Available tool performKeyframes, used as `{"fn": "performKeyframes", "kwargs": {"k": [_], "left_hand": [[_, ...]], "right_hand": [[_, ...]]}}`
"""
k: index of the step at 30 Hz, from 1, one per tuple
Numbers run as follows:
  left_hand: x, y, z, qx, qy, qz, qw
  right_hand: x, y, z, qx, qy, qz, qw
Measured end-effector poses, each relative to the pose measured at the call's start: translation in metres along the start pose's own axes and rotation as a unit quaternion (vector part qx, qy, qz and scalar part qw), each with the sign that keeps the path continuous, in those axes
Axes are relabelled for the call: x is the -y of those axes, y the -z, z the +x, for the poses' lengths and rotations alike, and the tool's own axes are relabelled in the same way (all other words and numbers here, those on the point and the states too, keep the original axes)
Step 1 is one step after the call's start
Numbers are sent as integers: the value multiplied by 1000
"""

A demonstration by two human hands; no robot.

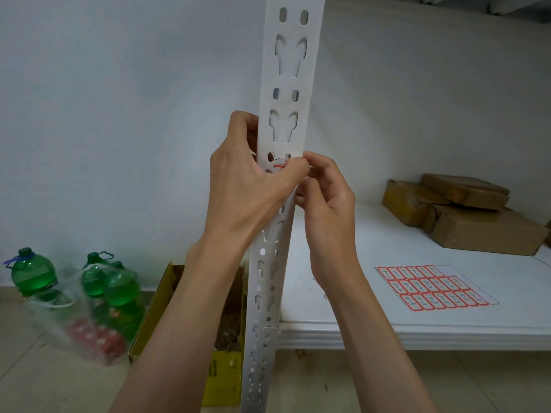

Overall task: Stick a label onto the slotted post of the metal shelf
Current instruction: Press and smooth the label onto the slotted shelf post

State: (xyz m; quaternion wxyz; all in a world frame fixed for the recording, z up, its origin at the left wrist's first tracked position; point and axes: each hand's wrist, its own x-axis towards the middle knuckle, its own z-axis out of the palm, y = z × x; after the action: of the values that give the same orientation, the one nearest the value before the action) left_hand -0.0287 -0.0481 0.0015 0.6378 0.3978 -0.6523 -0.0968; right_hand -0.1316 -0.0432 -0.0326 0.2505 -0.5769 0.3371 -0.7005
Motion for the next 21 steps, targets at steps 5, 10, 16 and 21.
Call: {"fn": "performKeyframes", "kwargs": {"k": [5, 10, 16, 21], "left_hand": [[-1, -2, -2, 7, 10, -36, 999], [-2, -6, -2, 23, 22, -62, 998], [-3, -6, -4, 27, 19, -71, 997], [-1, -7, -4, 22, 7, -87, 996]], "right_hand": [[1, 1, 1, 3, -3, -2, 1000], [0, 0, 1, 2, -3, -4, 1000], [1, 1, 1, 7, -5, -2, 1000], [3, 3, 4, 6, 8, -19, 1000]]}}
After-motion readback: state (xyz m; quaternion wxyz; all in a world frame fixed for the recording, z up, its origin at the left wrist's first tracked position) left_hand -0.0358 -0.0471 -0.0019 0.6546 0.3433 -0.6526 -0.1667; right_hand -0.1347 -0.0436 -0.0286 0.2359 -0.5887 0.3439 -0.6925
